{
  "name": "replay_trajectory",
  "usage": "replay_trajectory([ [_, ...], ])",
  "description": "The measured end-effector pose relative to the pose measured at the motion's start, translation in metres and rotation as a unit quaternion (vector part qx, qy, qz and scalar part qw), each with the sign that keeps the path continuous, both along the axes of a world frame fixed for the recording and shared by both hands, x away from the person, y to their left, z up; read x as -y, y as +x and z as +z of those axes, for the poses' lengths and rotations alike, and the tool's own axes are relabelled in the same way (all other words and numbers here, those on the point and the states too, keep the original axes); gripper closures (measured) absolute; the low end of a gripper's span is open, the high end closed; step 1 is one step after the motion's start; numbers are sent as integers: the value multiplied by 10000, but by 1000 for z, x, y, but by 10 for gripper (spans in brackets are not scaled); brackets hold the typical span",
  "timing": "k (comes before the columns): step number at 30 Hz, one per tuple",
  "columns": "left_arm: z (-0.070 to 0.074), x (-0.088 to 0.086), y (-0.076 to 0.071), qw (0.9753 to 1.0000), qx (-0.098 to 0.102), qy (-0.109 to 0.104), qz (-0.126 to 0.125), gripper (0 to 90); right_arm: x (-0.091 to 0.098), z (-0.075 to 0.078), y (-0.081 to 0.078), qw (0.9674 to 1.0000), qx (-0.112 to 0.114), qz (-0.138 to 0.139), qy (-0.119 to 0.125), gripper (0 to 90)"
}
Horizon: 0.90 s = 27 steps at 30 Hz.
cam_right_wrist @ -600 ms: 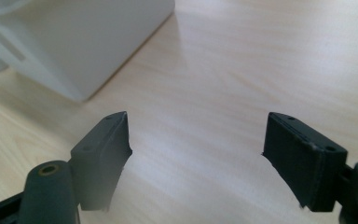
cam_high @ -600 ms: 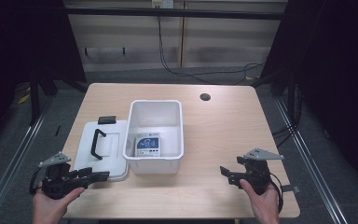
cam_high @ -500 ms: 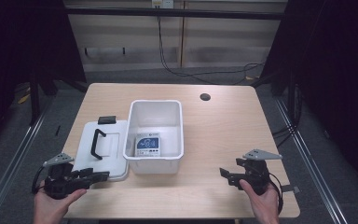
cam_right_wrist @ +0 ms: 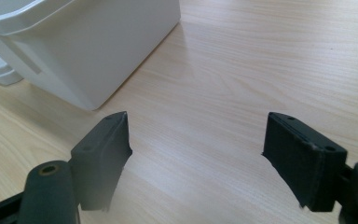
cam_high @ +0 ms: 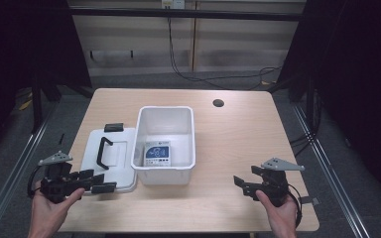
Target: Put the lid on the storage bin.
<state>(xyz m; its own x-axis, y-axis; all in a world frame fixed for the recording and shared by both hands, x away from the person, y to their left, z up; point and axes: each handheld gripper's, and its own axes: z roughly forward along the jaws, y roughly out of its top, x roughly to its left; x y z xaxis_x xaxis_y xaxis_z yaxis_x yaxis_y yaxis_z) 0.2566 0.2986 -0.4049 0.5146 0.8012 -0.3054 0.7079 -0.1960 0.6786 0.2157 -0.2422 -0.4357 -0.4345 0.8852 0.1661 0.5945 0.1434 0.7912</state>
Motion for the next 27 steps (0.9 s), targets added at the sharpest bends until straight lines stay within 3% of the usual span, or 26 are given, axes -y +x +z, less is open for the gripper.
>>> replay_trajectory([
  [7,5,-3,11,9993,-317,165,-85,550,-3,0,-3,9999,-57,-126,-16,186],
  [9,9,-2,15,9984,-332,427,-134,557,-2,-2,-2,9992,-341,-100,171,185],
  [10,11,-1,17,9984,-363,406,-153,556,-2,-3,-2,9989,-420,-96,207,184],
  [19,20,9,36,9974,-514,470,-192,499,-7,-3,-2,9986,-487,52,194,182],
  [27,24,7,51,9939,-858,660,-199,513,-11,-1,-3,9992,-382,149,2,179],
])
